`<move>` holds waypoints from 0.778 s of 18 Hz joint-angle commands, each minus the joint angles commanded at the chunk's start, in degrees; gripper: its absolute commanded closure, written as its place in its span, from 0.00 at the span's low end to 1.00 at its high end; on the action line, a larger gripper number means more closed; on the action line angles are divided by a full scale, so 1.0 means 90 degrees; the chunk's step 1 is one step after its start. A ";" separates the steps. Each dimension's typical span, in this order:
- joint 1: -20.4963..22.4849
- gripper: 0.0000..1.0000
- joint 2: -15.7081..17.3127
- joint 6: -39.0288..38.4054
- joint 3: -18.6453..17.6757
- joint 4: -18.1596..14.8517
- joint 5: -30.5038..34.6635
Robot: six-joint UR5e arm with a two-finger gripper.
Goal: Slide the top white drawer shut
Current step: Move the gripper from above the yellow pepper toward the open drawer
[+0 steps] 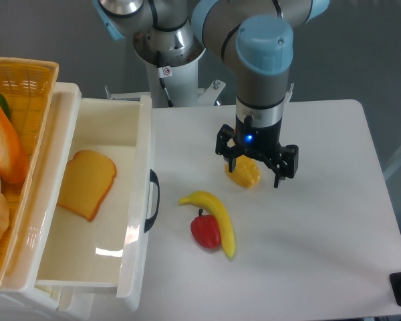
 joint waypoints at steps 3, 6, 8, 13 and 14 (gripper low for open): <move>-0.0019 0.00 -0.0029 -0.0088 -0.0001 0.0000 0.0059; -0.0136 0.00 -0.0068 -0.0274 -0.0078 0.0000 0.0379; -0.0292 0.00 -0.0098 -0.0352 -0.0156 0.0010 0.0537; -0.0390 0.00 -0.0127 -0.1524 -0.0293 0.0195 0.0527; -0.0420 0.00 -0.0137 -0.1524 -0.0303 0.0195 0.0527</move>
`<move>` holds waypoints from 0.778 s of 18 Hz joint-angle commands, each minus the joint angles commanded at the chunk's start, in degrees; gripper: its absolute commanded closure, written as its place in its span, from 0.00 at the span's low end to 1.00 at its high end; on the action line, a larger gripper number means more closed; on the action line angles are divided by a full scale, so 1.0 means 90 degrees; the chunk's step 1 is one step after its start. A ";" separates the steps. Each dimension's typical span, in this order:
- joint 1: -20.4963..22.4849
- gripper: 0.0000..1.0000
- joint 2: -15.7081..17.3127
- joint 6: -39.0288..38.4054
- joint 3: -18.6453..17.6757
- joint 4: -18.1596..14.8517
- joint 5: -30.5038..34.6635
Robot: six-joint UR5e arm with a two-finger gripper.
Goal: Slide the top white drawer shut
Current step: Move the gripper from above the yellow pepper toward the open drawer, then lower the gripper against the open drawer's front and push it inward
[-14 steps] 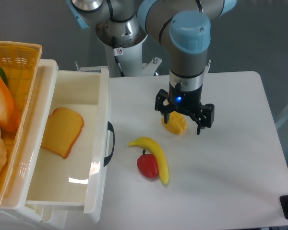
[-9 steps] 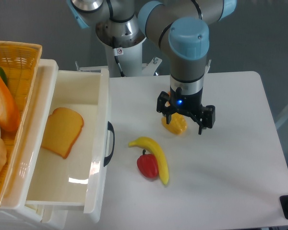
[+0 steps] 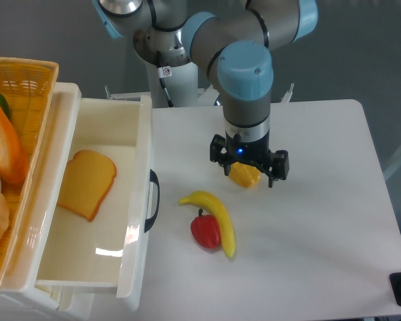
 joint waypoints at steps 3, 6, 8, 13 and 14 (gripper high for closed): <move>-0.0098 0.00 -0.0010 -0.0010 -0.0107 0.0010 0.0000; -0.0225 0.00 -0.0058 -0.0029 -0.0185 -0.0010 0.0010; -0.0225 0.00 -0.0146 -0.0213 -0.0205 0.0000 -0.0010; -0.0322 0.00 -0.0283 -0.0566 -0.0186 -0.0039 -0.0155; -0.0332 0.00 -0.0303 -0.0711 -0.0205 -0.0039 -0.0243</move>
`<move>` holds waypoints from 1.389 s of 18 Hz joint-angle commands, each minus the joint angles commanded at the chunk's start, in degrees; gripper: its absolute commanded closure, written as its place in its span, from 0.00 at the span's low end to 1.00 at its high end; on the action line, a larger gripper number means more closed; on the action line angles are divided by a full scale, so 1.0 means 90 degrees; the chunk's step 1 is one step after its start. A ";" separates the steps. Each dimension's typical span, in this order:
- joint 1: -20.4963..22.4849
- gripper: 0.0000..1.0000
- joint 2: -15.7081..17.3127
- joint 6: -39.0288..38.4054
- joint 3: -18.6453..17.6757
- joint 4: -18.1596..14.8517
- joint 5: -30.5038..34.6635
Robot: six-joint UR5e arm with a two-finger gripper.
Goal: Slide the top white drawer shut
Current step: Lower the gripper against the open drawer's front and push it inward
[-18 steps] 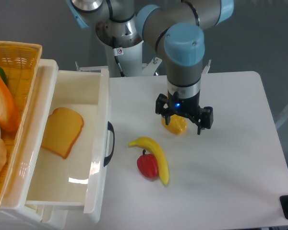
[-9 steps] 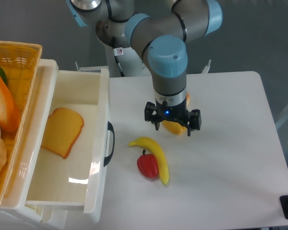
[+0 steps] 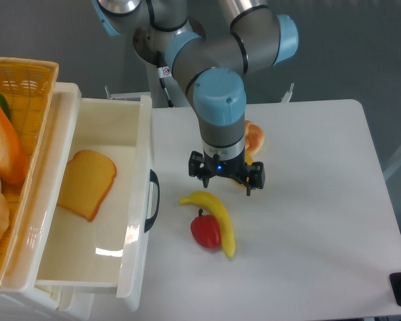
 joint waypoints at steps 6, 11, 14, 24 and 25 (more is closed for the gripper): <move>-0.0049 0.00 -0.0215 -0.0499 0.0019 -0.0029 -0.0742; -0.0049 0.00 -0.0313 -0.0753 0.0039 -0.0039 -0.1231; -0.0049 0.00 -0.0342 -0.0753 0.0029 -0.0039 -0.1290; -0.0059 0.00 -0.0342 -0.0753 0.0029 -0.0049 -0.1436; -0.0059 0.00 -0.0342 -0.0753 0.0039 -0.0049 -0.1485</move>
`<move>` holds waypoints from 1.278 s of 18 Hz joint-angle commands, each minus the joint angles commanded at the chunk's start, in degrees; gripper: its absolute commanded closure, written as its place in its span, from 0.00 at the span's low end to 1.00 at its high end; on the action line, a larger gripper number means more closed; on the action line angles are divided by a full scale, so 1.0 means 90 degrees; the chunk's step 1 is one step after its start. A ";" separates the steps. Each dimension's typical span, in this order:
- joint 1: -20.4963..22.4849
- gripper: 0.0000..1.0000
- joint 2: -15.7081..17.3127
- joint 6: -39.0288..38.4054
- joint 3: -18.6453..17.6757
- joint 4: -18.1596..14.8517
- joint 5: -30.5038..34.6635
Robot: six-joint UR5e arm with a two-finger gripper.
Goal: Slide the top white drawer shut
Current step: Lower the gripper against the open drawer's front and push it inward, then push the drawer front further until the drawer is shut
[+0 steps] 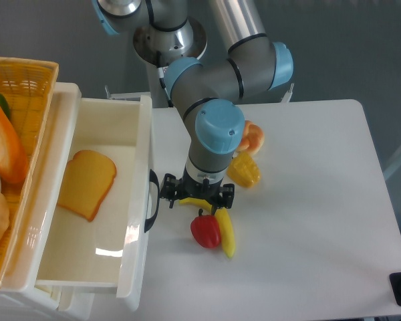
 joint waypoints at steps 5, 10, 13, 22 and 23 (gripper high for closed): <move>0.0000 0.00 0.0039 0.0010 0.0029 -0.0087 -0.0079; -0.0019 0.00 0.0068 0.0010 0.0029 -0.0098 -0.0157; -0.0107 0.00 0.0068 0.0010 0.0039 -0.0098 -0.0157; -0.0468 0.00 0.0068 0.0039 0.0049 -0.0088 -0.0167; -0.0517 0.00 0.0068 0.0039 0.0049 -0.0088 -0.0157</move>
